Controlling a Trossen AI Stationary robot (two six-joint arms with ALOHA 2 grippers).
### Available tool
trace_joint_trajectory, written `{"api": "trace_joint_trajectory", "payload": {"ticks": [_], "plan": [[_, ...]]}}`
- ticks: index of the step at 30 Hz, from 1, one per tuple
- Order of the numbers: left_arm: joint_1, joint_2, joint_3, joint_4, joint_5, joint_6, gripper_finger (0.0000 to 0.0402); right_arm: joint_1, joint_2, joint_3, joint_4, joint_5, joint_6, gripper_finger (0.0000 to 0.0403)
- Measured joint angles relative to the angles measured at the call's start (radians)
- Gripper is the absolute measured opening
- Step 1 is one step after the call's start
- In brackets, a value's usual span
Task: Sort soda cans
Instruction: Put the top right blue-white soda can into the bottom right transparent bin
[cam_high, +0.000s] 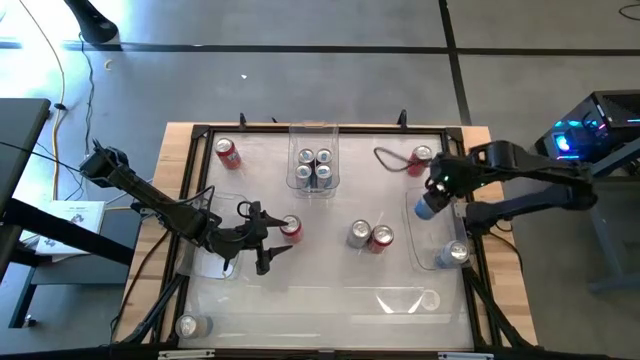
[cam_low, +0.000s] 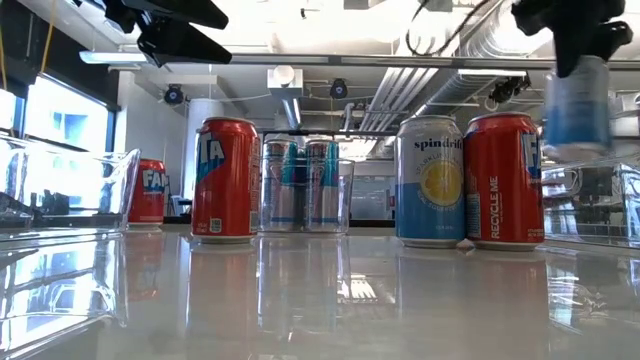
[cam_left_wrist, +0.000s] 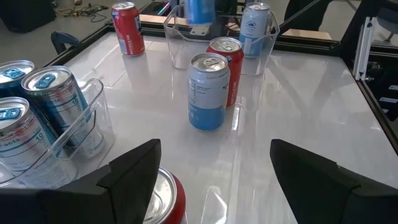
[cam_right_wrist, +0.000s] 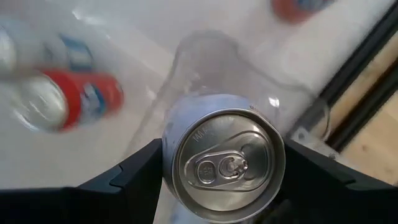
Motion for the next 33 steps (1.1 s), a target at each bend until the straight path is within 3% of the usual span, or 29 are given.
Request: {"api": "trace_joint_trajectory", "payload": {"ticks": [21,33], "plan": [[0.0,0.0,0.0,-0.001,0.0,-0.001,0.0296,0.251,0.033,-0.299,-0.008,-0.042,0.205,0.0263],[0.0,0.0,0.0,0.0,0.0,-0.003,0.0296,0.288,0.033,-0.322,-0.01,-0.09,0.218,0.0282]]}}
